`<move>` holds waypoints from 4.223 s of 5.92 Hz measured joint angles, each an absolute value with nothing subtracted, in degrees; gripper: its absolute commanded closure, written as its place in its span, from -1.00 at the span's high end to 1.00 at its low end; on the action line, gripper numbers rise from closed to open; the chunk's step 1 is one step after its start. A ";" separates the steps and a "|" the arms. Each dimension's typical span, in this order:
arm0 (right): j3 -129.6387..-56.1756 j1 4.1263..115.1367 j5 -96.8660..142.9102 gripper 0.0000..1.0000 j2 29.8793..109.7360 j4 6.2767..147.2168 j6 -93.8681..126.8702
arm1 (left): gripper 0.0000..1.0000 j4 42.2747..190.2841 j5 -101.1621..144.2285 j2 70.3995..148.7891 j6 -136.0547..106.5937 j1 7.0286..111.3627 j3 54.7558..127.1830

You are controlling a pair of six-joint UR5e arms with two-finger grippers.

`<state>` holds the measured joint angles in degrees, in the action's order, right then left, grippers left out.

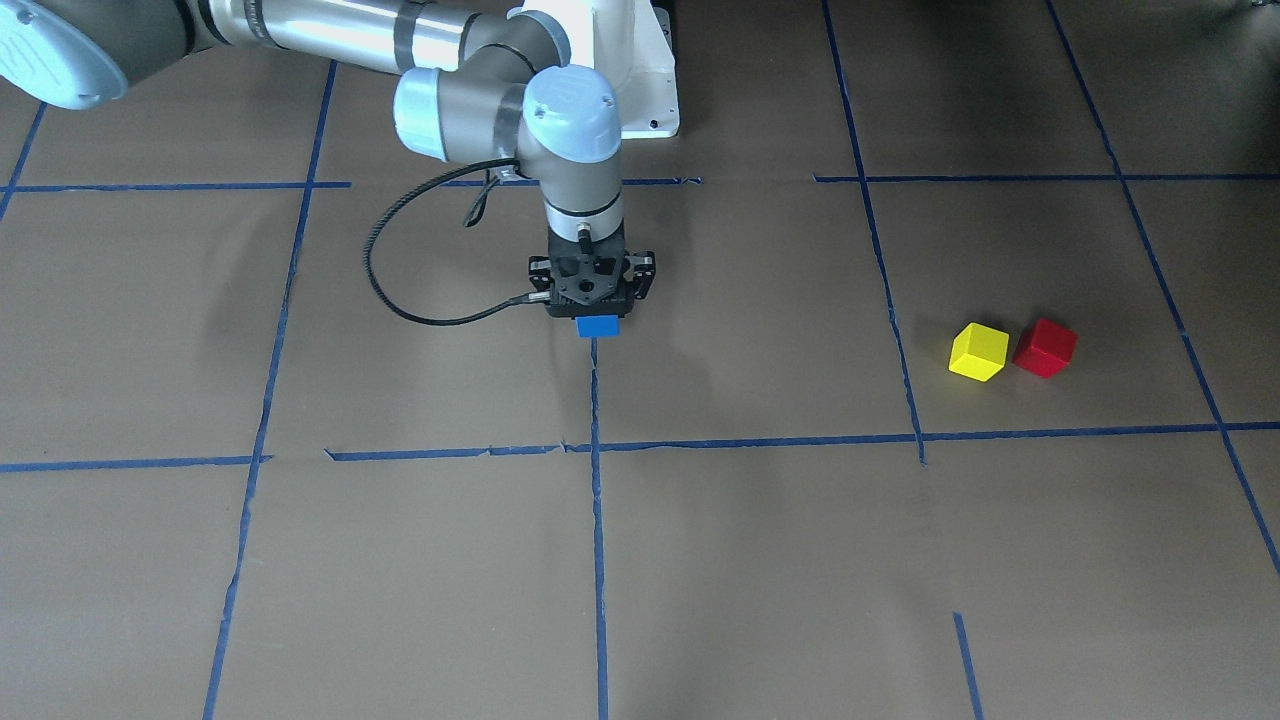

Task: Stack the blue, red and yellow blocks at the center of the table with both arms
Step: 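Carry the blue cube with the right gripper to the table's center and set it down, then open the right gripper and withdraw the right arm from the blue cube, then reach the left gripper to the red cube and grasp it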

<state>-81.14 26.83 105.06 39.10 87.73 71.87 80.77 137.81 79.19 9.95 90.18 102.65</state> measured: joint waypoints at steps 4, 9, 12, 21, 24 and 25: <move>-77.48 25.95 104.16 0.99 39.30 87.61 69.07 | 1.00 80.77 137.81 79.19 9.95 90.15 102.84; -83.57 46.07 117.50 1.00 45.88 88.03 54.16 | 1.00 82.30 137.70 81.47 9.99 89.91 103.35; -89.06 68.27 128.54 1.00 66.36 88.02 14.24 | 1.00 91.88 137.79 84.77 10.30 89.63 102.31; -93.14 86.22 131.58 1.00 91.74 87.27 -15.23 | 0.98 125.46 123.63 90.17 -24.99 56.84 94.07; -93.12 86.22 131.66 1.00 91.67 87.28 -15.29 | 0.47 130.91 123.49 91.04 -25.87 55.13 88.49; -93.03 86.22 131.66 1.00 91.67 87.28 -15.29 | -0.24 131.08 123.54 91.54 -25.79 54.59 87.72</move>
<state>-93.03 86.22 131.66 91.67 87.28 -15.29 131.08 123.54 91.54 -25.79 54.59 87.72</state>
